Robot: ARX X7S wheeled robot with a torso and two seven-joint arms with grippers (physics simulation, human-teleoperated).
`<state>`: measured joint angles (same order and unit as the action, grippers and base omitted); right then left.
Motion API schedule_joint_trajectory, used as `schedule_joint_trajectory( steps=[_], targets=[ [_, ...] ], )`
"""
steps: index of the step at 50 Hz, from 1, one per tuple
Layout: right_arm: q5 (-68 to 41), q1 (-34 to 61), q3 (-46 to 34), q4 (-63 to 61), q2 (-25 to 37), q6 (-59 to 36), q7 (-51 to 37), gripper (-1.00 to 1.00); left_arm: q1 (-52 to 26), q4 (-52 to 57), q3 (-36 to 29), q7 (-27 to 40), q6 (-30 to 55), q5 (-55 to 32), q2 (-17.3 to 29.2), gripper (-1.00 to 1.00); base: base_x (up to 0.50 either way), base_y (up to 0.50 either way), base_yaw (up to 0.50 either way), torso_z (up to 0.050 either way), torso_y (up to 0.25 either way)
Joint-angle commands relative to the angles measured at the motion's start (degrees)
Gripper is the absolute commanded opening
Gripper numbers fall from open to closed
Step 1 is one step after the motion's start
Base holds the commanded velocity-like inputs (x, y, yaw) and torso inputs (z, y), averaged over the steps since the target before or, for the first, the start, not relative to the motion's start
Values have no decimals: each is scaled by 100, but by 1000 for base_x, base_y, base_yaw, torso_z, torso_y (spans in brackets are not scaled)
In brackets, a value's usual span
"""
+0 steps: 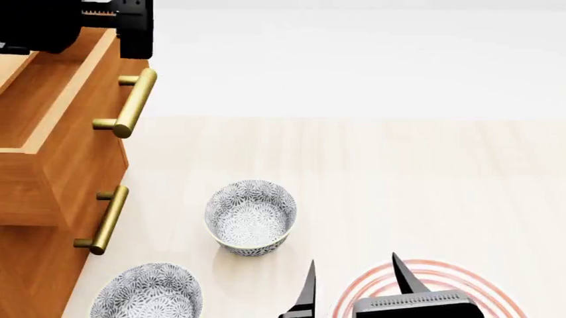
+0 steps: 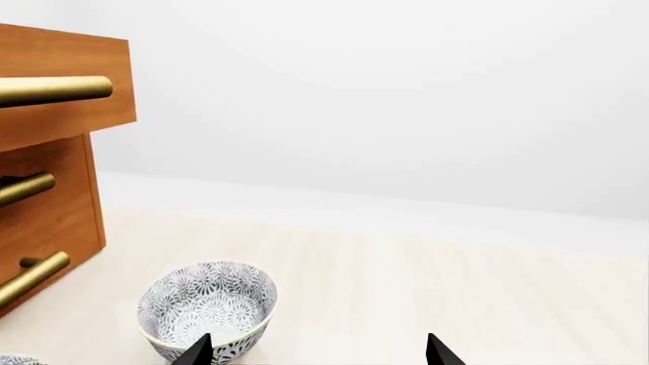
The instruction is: Open the top drawer of the cabinet.
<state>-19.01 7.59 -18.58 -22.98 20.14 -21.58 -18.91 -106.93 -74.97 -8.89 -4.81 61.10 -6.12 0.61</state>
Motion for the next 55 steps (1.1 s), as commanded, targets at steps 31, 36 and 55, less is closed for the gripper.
schedule_joint_trajectory(
  steps=[31, 36, 55],
  targets=[
    [-20, 30, -100, -45, 21, -54, -88, 100, 910, -1, 853, -321, -251, 537, 218, 100, 0, 0, 0, 0, 0],
    [-48, 33, -77, -36, 40, -49, -84, 100, 897, -1, 1023, -348, -188, 502, 201, 100, 0, 0, 0, 0, 0],
    [-92, 11, -58, 130, 52, 109, -38, 100, 862, -1, 1465, -552, -50, 476, 38, 100, 0, 0, 0, 0, 0]
  ],
)
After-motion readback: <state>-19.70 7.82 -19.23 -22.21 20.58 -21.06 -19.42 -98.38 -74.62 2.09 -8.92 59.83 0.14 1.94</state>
